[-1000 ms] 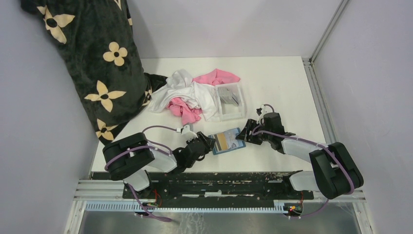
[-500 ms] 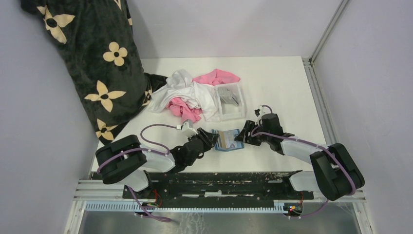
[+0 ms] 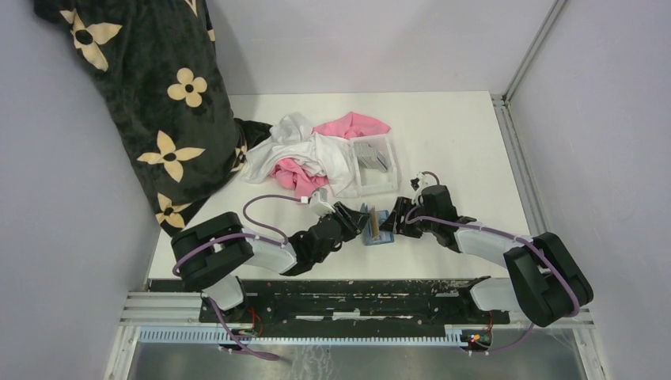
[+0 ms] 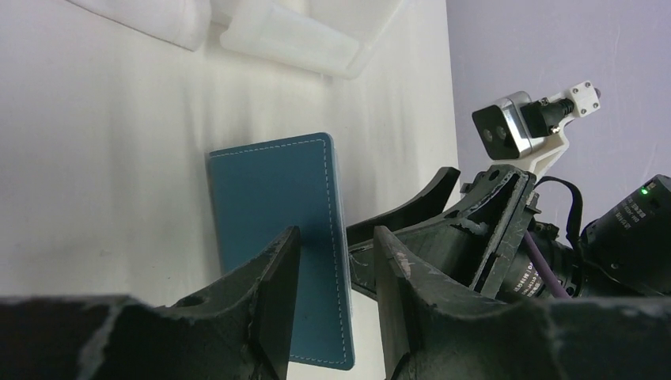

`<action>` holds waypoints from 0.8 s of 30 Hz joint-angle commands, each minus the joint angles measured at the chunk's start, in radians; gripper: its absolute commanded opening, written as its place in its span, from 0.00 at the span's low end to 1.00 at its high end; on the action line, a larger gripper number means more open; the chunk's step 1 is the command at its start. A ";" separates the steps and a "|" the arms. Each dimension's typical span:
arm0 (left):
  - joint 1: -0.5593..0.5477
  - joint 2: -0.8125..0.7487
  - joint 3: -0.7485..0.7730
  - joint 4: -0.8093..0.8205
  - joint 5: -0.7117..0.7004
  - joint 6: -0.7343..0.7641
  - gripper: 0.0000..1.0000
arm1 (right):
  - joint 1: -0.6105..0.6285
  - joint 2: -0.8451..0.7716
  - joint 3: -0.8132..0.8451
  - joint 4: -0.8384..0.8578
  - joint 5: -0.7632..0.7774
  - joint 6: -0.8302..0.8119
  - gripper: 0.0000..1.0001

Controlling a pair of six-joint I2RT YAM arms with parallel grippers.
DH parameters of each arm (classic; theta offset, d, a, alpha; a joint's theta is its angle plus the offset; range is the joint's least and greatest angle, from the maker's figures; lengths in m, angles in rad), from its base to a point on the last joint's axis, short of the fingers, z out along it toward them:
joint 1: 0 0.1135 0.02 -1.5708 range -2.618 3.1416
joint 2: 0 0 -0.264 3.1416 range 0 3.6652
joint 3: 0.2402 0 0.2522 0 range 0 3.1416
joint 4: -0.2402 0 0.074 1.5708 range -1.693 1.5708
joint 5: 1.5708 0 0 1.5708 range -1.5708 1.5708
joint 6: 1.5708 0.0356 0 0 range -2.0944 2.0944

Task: Put the credit cards into the card holder
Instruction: Close the card holder at the center of the board.

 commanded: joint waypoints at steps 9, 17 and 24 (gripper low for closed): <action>-0.013 0.074 0.039 0.092 0.019 0.027 0.46 | 0.089 -0.001 0.082 -0.211 0.247 -0.090 0.63; -0.012 0.072 0.020 0.098 0.005 0.030 0.46 | 0.186 0.033 0.168 -0.289 0.399 -0.102 0.65; -0.011 0.077 0.011 0.110 0.004 0.035 0.46 | 0.241 0.062 0.230 -0.333 0.498 -0.115 0.66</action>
